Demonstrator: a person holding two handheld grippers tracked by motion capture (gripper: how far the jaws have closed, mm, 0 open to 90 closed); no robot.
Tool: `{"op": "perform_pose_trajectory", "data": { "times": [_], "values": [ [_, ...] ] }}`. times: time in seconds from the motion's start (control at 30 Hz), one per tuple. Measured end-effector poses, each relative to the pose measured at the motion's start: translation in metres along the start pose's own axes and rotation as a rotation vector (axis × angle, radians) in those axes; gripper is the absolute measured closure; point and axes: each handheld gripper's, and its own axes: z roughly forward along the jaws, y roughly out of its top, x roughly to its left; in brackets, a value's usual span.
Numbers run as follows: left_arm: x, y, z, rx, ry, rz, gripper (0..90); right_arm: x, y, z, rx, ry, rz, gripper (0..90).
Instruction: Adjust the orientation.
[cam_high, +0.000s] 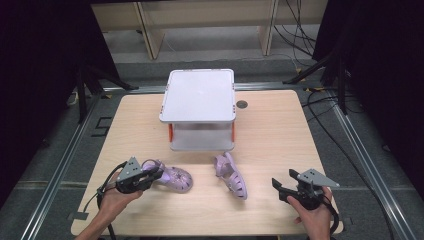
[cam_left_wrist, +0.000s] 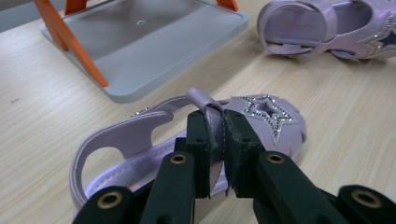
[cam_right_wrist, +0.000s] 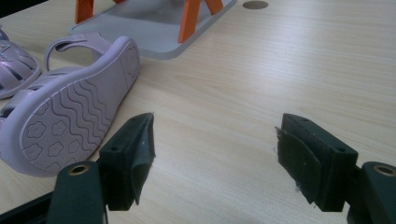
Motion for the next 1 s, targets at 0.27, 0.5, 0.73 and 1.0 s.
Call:
{"op": "perform_pose_trajectory", "data": {
  "times": [0.27, 0.5, 0.73, 1.0],
  "values": [
    [-0.011, 0.0, -0.009, 0.002, -0.031, -0.082, 78.9, 0.0, 0.0, 0.0, -0.005, -0.002, -0.001, 27.8],
    [-0.025, -0.005, -0.023, 0.03, -0.081, -0.124, 73.7, 0.002, 0.0, 0.0, -0.005, -0.001, -0.003, 27.8],
    [-0.043, -0.007, -0.032, 0.06, -0.134, -0.1, 67.8, 0.001, 0.001, 0.0, 0.005, -0.006, -0.014, 27.8],
    [-0.054, -0.005, -0.033, 0.075, -0.192, -0.077, 62.8, 0.002, 0.001, 0.0, 0.009, 0.001, -0.007, 27.8]
  ]
}}
